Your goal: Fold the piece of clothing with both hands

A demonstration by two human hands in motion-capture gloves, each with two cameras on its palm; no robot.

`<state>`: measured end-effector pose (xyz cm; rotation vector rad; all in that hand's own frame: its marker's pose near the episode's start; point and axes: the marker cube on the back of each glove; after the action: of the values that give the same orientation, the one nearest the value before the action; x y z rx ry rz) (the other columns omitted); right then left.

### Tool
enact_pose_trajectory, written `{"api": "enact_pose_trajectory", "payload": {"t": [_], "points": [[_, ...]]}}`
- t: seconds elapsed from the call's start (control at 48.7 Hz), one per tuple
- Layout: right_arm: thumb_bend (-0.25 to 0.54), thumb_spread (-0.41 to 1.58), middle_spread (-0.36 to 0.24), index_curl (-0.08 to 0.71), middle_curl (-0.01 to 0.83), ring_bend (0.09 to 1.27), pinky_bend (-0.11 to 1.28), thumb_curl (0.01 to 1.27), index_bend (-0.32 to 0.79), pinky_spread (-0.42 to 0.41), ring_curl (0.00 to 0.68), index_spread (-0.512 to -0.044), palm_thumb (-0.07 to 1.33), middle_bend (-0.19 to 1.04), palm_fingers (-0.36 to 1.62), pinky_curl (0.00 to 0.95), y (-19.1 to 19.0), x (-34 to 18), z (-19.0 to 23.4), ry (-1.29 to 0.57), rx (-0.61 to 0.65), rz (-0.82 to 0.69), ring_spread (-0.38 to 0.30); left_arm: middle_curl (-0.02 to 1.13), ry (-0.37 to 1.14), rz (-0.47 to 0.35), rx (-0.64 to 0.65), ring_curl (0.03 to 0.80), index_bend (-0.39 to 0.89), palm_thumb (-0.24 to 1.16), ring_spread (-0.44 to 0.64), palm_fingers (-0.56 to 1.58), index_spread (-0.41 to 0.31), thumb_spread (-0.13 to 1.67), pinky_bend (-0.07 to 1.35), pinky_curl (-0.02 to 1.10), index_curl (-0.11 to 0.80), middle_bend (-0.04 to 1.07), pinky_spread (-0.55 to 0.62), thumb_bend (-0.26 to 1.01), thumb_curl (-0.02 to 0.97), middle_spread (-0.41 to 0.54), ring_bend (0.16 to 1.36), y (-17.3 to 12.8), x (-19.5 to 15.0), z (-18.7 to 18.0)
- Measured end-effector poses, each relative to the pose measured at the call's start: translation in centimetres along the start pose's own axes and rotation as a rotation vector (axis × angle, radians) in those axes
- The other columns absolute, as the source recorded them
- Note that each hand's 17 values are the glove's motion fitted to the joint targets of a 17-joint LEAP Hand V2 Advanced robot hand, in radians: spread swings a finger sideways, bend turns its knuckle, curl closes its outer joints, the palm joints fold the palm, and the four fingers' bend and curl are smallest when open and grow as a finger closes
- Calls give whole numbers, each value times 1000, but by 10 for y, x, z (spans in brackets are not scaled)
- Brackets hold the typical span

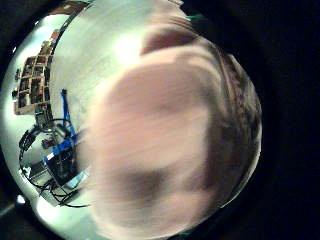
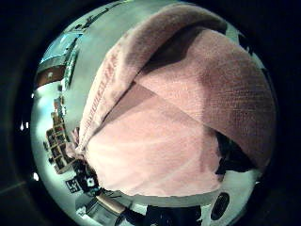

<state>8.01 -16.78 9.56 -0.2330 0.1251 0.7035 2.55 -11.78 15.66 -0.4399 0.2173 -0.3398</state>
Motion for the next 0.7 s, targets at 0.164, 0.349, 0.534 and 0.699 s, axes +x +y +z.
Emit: {"api": "enact_pose_trajectory", "payload": {"t": [0.164,0.349,0.534,0.699], "points": [[94,1032,-193,320,486,675,654,427,203,-312,458,-214,1059,403,1313,385,-1,44,-57,-75,91,110,-232,242,29,7,16,344,174,111,365,193,-38,1163,449,383,346,156,344,-10,260,197,562,22,-10,-30],[6,916,-196,356,493,677,657,454,168,-319,462,-213,1030,377,1289,398,-4,29,-114,-161,121,119,-238,246,49,36,2,335,176,132,350,216,-46,1172,438,373,356,153,321,-14,264,179,563,36,-18,-40],[-29,654,-198,373,512,687,678,532,160,-304,473,-209,1016,391,1295,420,66,-50,-196,-148,207,-38,-234,243,47,5,-12,324,182,155,343,232,-47,1181,420,365,368,149,308,-11,268,173,556,52,-34,-50],[-29,541,-206,385,531,706,687,582,159,-309,486,-210,1023,418,1298,433,145,-193,-218,-94,227,-298,-234,242,71,50,150,316,179,178,335,242,-48,1189,412,360,375,154,305,-13,271,177,551,5,-60,-47]]}}
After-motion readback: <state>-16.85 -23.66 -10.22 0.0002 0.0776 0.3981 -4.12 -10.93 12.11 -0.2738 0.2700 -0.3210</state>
